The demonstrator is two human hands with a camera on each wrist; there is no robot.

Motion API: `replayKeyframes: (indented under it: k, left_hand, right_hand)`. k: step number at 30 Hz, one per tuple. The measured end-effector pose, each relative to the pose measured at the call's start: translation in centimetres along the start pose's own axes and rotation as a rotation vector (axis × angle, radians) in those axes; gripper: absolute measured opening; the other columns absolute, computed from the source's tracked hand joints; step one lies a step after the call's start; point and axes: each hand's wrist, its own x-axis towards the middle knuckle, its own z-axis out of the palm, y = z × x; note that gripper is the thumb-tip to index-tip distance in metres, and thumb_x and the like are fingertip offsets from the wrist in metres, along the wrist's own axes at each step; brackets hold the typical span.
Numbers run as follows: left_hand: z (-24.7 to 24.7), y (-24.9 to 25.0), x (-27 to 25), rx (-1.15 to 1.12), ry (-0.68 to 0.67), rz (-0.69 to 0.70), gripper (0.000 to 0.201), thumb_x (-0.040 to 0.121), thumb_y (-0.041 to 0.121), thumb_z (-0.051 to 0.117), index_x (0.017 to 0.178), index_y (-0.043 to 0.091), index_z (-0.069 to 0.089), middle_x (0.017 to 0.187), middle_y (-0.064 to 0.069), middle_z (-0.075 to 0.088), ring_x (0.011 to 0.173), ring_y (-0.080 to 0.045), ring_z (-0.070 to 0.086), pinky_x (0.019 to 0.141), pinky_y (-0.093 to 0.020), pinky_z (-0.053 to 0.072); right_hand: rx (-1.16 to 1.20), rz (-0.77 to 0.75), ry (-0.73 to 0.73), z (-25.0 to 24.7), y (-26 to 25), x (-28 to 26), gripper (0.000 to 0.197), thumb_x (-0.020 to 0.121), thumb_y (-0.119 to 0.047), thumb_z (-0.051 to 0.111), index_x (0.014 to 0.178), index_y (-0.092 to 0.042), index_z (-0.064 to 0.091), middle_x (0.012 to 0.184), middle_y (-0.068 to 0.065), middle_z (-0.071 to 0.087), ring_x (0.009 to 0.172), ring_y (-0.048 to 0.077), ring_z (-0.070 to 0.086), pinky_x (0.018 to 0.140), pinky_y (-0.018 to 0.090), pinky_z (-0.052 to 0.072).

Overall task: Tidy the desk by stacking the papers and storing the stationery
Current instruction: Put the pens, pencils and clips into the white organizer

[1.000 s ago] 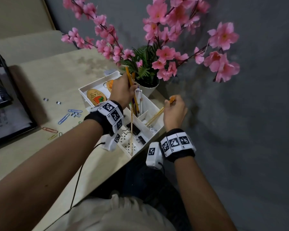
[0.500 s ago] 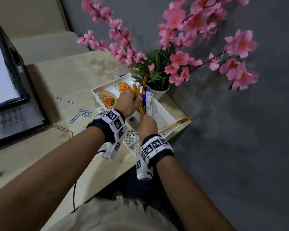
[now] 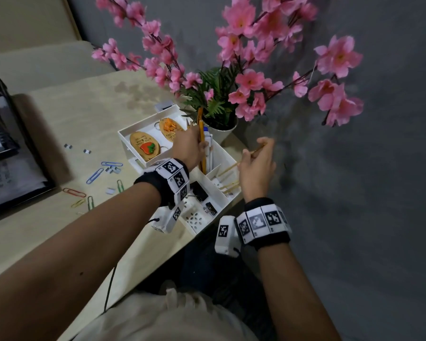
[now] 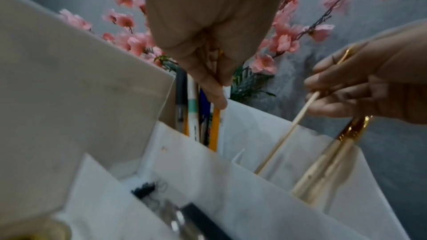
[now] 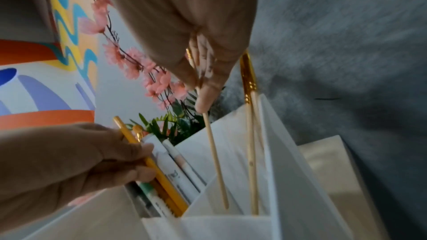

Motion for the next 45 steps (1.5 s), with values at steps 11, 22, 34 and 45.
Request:
replayKeyframes:
  k: [11, 22, 34, 45]
  left_hand:
    - [0.0, -0.3, 0.1, 0.033, 0.048, -0.118, 0.025, 0.090, 0.016, 0.055, 0.103, -0.005, 0.060, 0.103, -0.024, 0.065, 0.100, -0.038, 0.059, 0.081, -0.039, 0.047]
    - [-5.0, -1.6, -3.6, -0.141, 0.027, -0.148, 0.016, 0.084, 0.012, 0.064, 0.095, 0.001, 0.060, 0.079, -0.009, 0.067, 0.065, -0.025, 0.067, 0.064, -0.025, 0.052]
    - [-20.4, -21.8, -22.8, -0.172, 0.245, -0.632, 0.012, 0.088, 0.012, 0.052, 0.077, 0.011, 0.058, 0.068, -0.006, 0.065, 0.051, -0.009, 0.059, 0.060, -0.022, 0.054]
    - [-26.6, -31.9, -34.0, -0.163, 0.330, -0.920, 0.018, 0.087, 0.011, 0.052, 0.071, 0.012, 0.058, 0.073, -0.011, 0.065, 0.081, -0.024, 0.062, 0.084, -0.030, 0.050]
  right_hand:
    - [-0.313, -0.054, -0.187, 1.8, 1.0, -0.6, 0.015, 0.091, -0.001, 0.047, 0.099, -0.001, 0.060, 0.107, 0.015, 0.061, 0.102, 0.027, 0.058, 0.088, 0.035, 0.048]
    - [-0.092, -0.315, 0.062, 3.1, -4.2, -3.9, 0.016, 0.085, -0.002, 0.052, 0.097, -0.001, 0.062, 0.113, 0.019, 0.050, 0.086, 0.017, 0.049, 0.071, 0.009, 0.025]
    - [-0.187, -0.561, -0.981, 19.5, -12.5, -21.7, 0.015, 0.081, -0.010, 0.051, 0.089, -0.013, 0.063, 0.092, 0.013, 0.069, 0.088, 0.031, 0.060, 0.078, 0.036, 0.049]
    - [-0.653, -0.628, -1.308, 26.3, -13.6, -35.7, 0.031, 0.089, -0.028, 0.050, 0.104, -0.002, 0.060, 0.114, 0.021, 0.060, 0.107, 0.036, 0.056, 0.085, 0.036, 0.046]
